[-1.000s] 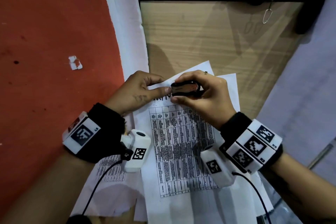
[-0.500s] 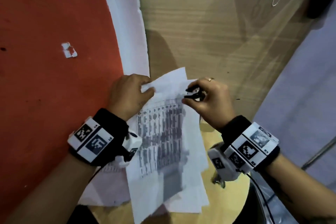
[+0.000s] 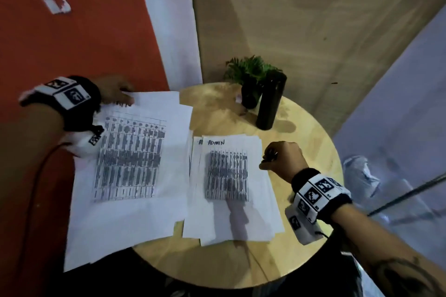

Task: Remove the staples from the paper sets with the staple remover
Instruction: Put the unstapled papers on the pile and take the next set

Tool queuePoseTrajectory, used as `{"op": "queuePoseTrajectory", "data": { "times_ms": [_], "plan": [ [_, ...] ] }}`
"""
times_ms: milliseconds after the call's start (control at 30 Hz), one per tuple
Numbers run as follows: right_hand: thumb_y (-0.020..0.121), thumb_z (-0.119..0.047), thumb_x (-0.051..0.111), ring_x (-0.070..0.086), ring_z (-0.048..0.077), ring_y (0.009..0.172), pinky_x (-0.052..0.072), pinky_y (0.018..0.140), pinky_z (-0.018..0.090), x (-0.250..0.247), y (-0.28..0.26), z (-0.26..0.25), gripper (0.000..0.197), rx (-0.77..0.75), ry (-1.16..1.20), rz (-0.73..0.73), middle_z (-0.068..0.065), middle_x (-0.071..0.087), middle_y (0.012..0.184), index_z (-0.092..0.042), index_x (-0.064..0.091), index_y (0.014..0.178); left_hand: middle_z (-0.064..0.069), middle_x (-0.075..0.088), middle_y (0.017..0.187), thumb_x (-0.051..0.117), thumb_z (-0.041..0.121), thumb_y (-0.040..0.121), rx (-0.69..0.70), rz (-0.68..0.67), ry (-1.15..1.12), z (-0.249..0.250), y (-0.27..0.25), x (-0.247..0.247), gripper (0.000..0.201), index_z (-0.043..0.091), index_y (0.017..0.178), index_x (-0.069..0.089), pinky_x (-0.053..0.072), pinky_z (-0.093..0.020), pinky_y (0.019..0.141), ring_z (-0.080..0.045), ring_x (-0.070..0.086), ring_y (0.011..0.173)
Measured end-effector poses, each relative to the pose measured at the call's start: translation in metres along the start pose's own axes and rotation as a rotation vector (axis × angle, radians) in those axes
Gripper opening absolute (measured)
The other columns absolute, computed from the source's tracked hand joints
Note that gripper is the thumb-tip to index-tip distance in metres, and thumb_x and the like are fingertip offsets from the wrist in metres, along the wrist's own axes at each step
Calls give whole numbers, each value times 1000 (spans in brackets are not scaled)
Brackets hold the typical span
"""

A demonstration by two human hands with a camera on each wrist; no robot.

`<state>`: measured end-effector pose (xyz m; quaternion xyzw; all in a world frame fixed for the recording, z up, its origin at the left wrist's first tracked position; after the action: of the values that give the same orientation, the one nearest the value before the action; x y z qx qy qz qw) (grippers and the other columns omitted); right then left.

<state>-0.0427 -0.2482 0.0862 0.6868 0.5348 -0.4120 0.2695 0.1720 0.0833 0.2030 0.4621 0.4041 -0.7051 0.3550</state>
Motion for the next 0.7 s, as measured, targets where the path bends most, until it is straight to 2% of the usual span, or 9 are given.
{"op": "queuePoseTrajectory", "data": {
  "times_ms": [133,200,300,367,433,500,567,633,700],
  "plan": [
    [68,-16,80,62,26,83,46,67,29,24,14,10,19,44,-8,-68,9,70,85,-9,68,82,-17,60,89,56,2,91,-123,-56,134,-22,38,40,21,-6,110,61,39,-28,50,-20,46,60],
    [69,-16,78,62,28,86,48,71,31,35,20,14,20,49,-46,-88,10,70,88,-9,68,85,-16,62,100,55,0,91,-137,-106,214,-29,57,62,24,-8,113,61,47,-33,62,-21,52,73],
    [71,-16,77,60,31,89,46,71,31,46,28,22,22,59,-119,-107,10,68,93,-8,67,90,-17,58,127,54,2,92,-147,-96,328,-40,74,86,33,0,125,57,43,-25,80,-24,57,104],
    [71,-16,76,59,31,90,41,67,28,52,31,30,23,85,-164,-141,10,66,96,-8,67,91,-18,57,129,54,7,92,-183,-50,393,-45,86,96,34,3,125,58,44,-35,95,-30,56,114],
    [71,-16,76,59,31,91,38,65,27,59,33,40,24,106,-217,-182,11,64,98,-8,66,92,-22,55,130,52,11,92,-224,-43,428,-56,103,112,35,0,125,58,40,-44,101,-36,52,119],
    [72,-16,75,57,31,92,36,64,26,64,33,50,25,114,-266,-216,10,61,102,-7,65,93,-22,51,133,59,14,87,-256,-49,496,-59,109,125,42,1,127,53,35,-48,107,-38,47,124],
    [73,-16,75,55,31,93,35,65,27,69,34,59,26,120,-288,-231,11,57,104,-6,63,94,-18,50,131,68,15,78,-282,-37,530,-57,108,137,51,9,125,48,33,-53,107,-37,43,124],
    [74,-14,73,54,32,94,37,65,28,71,35,64,28,138,-272,-216,13,55,106,-4,61,98,-21,43,130,60,10,84,-241,51,494,-45,107,147,47,9,128,44,30,-55,106,-39,35,125],
    [76,-12,71,54,34,94,39,67,30,73,36,66,31,144,-222,-185,15,54,108,-2,60,103,-20,41,134,52,6,88,-254,126,385,-24,111,158,45,10,133,44,29,-49,105,-37,33,127]
  ]
}}
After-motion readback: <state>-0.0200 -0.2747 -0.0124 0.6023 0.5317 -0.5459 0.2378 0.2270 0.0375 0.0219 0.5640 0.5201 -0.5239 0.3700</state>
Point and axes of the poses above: each hand's wrist, its own y-axis towards the middle knuckle, its own x-axis out of the palm, z = x × y, the point moved 2 cm from there along y, towards the middle knuckle
